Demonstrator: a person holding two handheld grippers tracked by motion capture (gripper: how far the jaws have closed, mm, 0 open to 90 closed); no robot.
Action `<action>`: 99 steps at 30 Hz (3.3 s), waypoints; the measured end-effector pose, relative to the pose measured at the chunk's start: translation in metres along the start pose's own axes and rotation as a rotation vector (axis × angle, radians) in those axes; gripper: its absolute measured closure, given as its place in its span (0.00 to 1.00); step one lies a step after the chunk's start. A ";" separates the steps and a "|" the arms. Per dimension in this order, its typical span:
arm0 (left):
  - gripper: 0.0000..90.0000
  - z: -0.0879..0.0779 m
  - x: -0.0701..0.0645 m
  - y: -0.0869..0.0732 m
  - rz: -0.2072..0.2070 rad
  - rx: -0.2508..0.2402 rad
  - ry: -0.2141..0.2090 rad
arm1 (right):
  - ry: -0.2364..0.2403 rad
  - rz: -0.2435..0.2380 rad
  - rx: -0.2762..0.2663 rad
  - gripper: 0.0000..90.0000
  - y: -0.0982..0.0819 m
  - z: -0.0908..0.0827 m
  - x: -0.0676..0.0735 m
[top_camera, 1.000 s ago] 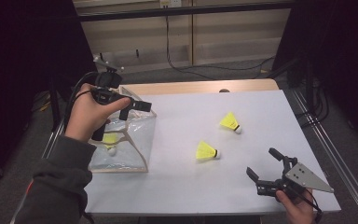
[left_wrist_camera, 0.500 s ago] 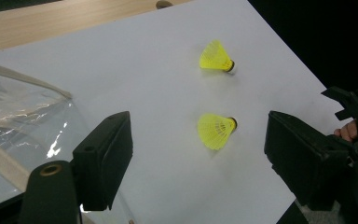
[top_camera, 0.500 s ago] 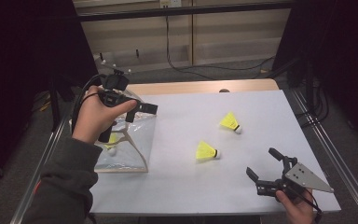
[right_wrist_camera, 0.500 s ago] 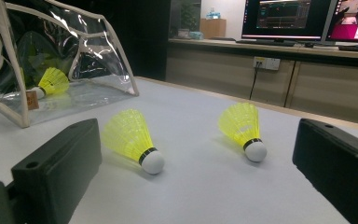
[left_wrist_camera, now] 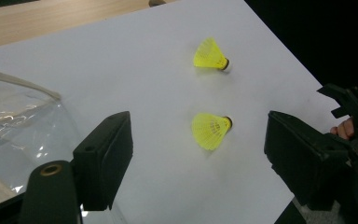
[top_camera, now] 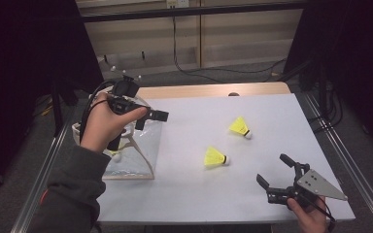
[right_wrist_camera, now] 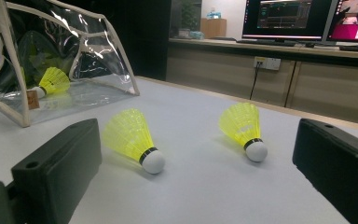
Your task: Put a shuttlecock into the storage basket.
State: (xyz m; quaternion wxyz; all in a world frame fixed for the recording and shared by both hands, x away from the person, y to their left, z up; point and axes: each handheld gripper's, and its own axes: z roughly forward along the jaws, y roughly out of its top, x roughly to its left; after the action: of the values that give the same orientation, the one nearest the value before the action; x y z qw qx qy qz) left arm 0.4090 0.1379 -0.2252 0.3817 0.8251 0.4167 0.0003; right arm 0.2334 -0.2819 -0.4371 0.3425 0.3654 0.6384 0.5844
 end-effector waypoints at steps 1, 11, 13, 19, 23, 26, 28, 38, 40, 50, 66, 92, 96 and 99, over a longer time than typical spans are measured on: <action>0.26 0.001 -0.001 0.000 0.002 0.003 -0.002 | 0.001 0.000 -0.001 0.01 0.000 0.000 0.000; 0.26 0.008 -0.004 -0.002 0.005 0.002 -0.024 | 0.001 0.000 -0.001 0.01 0.000 0.000 0.000; 0.26 0.009 -0.004 -0.003 0.007 -0.001 -0.023 | 0.001 0.001 -0.002 0.01 0.000 0.000 0.000; 0.25 0.012 -0.006 -0.005 0.014 -0.016 -0.024 | 0.002 -0.004 -0.003 0.01 0.000 0.000 0.000; 0.23 0.015 -0.008 -0.008 0.021 -0.025 -0.029 | 0.002 -0.003 -0.003 0.01 0.000 0.000 0.000; 0.23 0.017 -0.010 -0.009 0.027 -0.028 -0.033 | 0.004 -0.004 -0.001 0.01 0.000 0.000 0.000; 0.22 0.019 -0.011 -0.010 0.031 -0.030 -0.031 | 0.004 -0.004 -0.001 0.01 0.000 0.000 0.000; 0.19 0.032 -0.016 -0.016 0.048 -0.039 -0.047 | 0.004 -0.005 -0.002 0.01 0.001 0.000 0.000; 0.19 0.035 -0.018 -0.018 0.050 -0.045 -0.045 | 0.005 -0.006 -0.001 0.01 0.001 0.000 0.000; 0.17 0.049 -0.025 -0.024 0.066 -0.054 -0.063 | 0.003 -0.004 -0.002 0.01 0.000 0.000 0.001; 0.18 0.074 -0.035 -0.036 0.076 -0.037 -0.085 | 0.004 -0.003 -0.001 0.01 0.000 0.000 0.000; 0.17 0.109 -0.040 -0.058 0.071 -0.029 -0.107 | 0.004 -0.004 0.001 0.01 0.000 0.000 0.000; 0.16 0.112 -0.040 -0.061 0.069 -0.029 -0.108 | 0.004 -0.005 -0.001 0.01 0.000 0.000 0.000; 0.16 0.114 -0.040 -0.063 0.075 -0.034 -0.108 | 0.003 -0.004 -0.001 0.01 0.000 0.000 0.000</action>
State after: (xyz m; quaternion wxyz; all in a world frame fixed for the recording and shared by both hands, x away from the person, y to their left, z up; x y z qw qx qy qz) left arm 0.3760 0.0614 -0.3332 0.4175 0.8323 0.3641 -0.0229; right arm 0.2332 -0.2819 -0.4368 0.3427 0.3631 0.6395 0.5846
